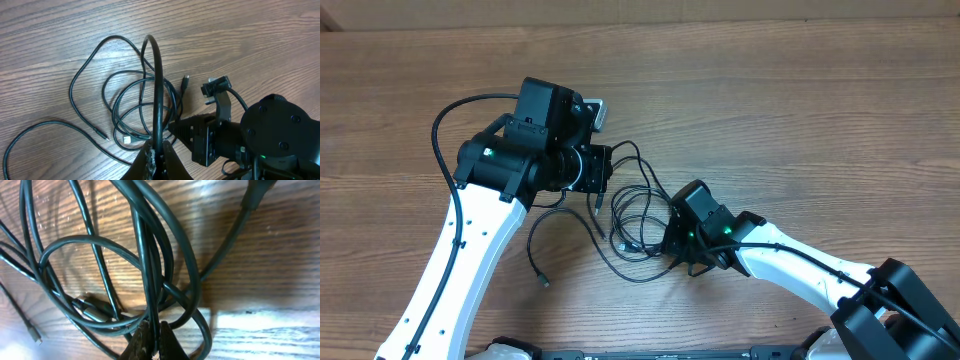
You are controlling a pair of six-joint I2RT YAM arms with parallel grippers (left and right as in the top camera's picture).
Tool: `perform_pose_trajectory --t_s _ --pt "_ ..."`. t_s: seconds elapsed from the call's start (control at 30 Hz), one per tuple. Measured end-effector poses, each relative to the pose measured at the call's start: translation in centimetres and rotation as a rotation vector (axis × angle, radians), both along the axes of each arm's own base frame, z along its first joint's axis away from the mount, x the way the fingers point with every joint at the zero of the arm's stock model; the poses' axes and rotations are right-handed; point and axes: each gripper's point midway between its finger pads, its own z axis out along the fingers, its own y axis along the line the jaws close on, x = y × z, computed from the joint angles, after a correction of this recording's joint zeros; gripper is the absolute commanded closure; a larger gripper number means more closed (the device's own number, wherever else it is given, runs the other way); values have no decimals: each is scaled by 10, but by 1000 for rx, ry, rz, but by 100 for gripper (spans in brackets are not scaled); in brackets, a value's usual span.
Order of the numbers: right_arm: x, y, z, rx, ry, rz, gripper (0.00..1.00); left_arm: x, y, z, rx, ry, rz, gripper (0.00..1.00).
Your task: Untangle cables
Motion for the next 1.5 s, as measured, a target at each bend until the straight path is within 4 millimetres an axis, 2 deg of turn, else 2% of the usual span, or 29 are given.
perform_pose_trajectory --t_s 0.07,0.1,0.13,0.17,0.2,0.3,0.43,0.53,0.7,0.87,0.97,1.2,1.33,1.5 --pt "-3 2 1 12 12 8 96 0 0 0 0 0 0 96" --pt "-4 3 1 18 20 13 96 0 0 0 0 0 0 87" --pt "-8 4 2 26 33 26 96 0 0 0 0 0 0 66" --pt "-10 4 4 33 40 35 96 0 0 0 2 -1 1 40" --pt "-13 5 7 44 45 48 96 0 1 0 3 0 4 1" --pt "-20 12 34 119 25 97 96 1 2 -1 12 -4 7 0" --pt "-21 23 93 267 -90 142 96 1 3 -1 14 0 19 0" --pt "-22 23 134 360 -180 151 96 -1 4 -3 8 29 47 1" --pt "-12 8 164 427 -254 107 96 -14 1 -5 -24 104 65 0" --pt "0 -4 172 480 -244 71 96 -29 -8 -4 -74 168 22 0" --pt "7 -3 189 555 -288 102 96 -37 -17 -2 -88 161 -61 0" --pt "22 0 265 810 -560 293 96 -51 -41 -3 -100 133 -205 0" --pt "38 -21 291 832 -657 287 96 -49 -44 -11 -104 123 -215 1" --pt "57 -48 343 819 -809 259 96 -39 -49 -25 -126 102 -195 0"
